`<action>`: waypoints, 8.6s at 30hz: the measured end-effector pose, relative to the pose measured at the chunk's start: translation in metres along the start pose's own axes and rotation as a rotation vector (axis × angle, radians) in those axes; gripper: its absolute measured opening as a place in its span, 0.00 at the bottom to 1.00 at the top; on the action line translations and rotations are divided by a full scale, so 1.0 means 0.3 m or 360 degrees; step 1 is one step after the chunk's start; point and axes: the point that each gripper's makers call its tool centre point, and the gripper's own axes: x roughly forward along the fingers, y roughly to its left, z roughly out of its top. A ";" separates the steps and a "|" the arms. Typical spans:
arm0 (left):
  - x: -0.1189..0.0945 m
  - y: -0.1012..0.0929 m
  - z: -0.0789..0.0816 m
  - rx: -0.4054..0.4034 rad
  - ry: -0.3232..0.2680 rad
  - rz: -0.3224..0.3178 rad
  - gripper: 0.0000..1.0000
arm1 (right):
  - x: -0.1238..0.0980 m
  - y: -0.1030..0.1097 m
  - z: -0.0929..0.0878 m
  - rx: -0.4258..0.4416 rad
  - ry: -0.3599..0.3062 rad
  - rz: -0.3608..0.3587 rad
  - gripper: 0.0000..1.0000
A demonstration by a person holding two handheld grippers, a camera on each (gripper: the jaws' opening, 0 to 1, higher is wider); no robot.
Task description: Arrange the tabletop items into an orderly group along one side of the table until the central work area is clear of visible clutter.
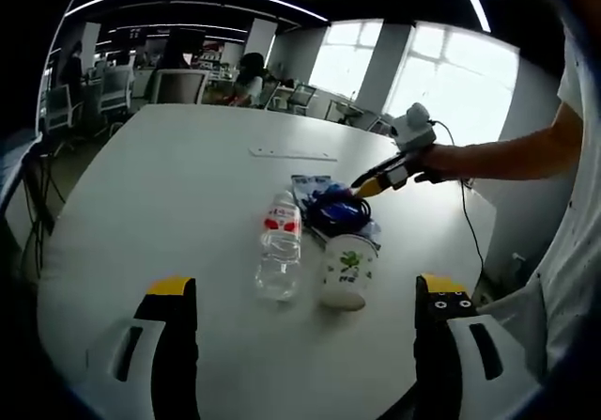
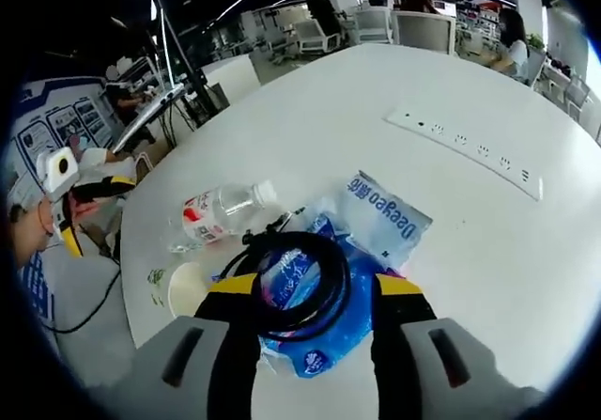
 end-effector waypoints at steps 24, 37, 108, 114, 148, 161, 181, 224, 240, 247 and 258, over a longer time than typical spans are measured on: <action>0.013 0.009 -0.013 -0.0048 -0.0007 0.0011 0.98 | 0.072 -0.034 -0.059 0.0187 0.0129 -0.0066 0.16; 0.012 0.003 -0.010 -0.0051 -0.0012 0.0005 0.97 | 0.051 -0.043 -0.039 0.0304 0.0076 -0.0143 0.05; 0.419 -0.196 0.258 0.0303 0.0034 -0.0215 0.70 | -0.257 0.152 0.098 0.0251 -0.0381 0.0233 0.00; 0.486 -0.235 0.310 0.0291 0.0014 -0.0250 0.61 | -0.338 0.181 0.138 0.0266 -0.0495 0.0272 0.00; 0.711 -0.695 0.431 0.0641 0.0084 -0.0531 0.16 | -0.730 -0.002 -0.014 0.0461 -0.0828 0.0114 0.00; 0.837 -0.925 0.400 0.0757 0.0159 -0.0648 0.13 | -0.883 -0.146 -0.164 0.0603 -0.0868 -0.0002 0.00; 1.031 -1.138 0.154 0.0695 0.0508 -0.0749 0.12 | -0.909 -0.336 -0.488 0.0945 -0.0749 -0.0077 0.00; 1.225 -1.072 -0.069 0.0558 0.0828 -0.0623 0.12 | -0.667 -0.538 -0.729 0.1197 -0.0524 -0.0139 0.01; 1.229 -1.078 -0.050 0.0540 0.0771 -0.0622 0.23 | -0.672 -0.557 -0.739 0.1175 -0.0547 -0.0189 0.05; 1.217 -1.075 -0.028 0.0530 0.0738 -0.0617 0.31 | -0.689 -0.564 -0.722 0.1143 -0.0568 -0.0225 0.12; 1.188 -1.064 0.010 0.0517 0.0682 -0.0597 0.46 | -0.708 -0.563 -0.718 0.1058 -0.0539 -0.0298 0.33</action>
